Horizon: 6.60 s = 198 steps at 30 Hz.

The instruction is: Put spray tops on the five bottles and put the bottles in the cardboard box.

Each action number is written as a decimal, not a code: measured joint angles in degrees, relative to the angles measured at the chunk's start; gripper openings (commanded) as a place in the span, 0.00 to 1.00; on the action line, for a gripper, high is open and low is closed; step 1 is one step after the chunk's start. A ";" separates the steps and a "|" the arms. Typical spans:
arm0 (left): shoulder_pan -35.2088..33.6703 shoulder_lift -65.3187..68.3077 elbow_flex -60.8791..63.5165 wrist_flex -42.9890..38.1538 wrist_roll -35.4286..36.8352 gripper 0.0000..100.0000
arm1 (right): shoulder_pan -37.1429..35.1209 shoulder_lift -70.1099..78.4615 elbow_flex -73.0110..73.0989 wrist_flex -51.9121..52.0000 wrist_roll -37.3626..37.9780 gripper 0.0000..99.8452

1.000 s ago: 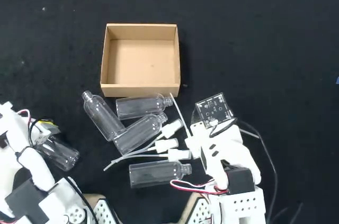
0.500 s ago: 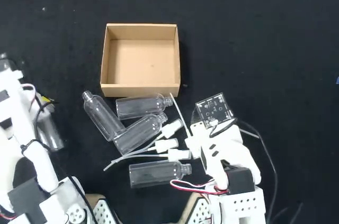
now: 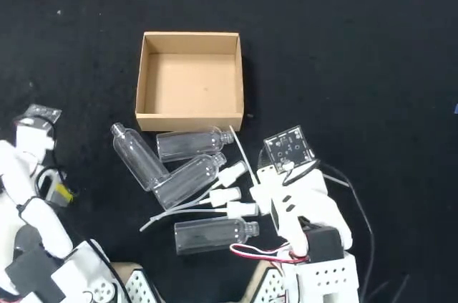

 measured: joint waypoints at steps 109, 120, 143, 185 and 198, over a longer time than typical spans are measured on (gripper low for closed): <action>16.09 -21.80 17.85 -22.95 53.10 0.03 | 5.01 36.57 -28.13 8.88 3.87 0.07; 16.09 -21.80 20.48 -28.04 58.90 0.03 | 15.12 54.59 -42.90 24.62 20.66 0.08; 16.09 -21.80 24.18 -33.14 63.91 0.03 | 4.84 73.76 -46.59 21.10 33.05 0.20; 16.09 -21.80 24.18 -33.32 63.91 0.03 | 29.19 112.70 -69.98 5.71 2.99 0.13; 16.09 -21.80 24.18 -33.32 63.91 0.03 | 32.97 117.45 -78.51 18.55 12.66 0.21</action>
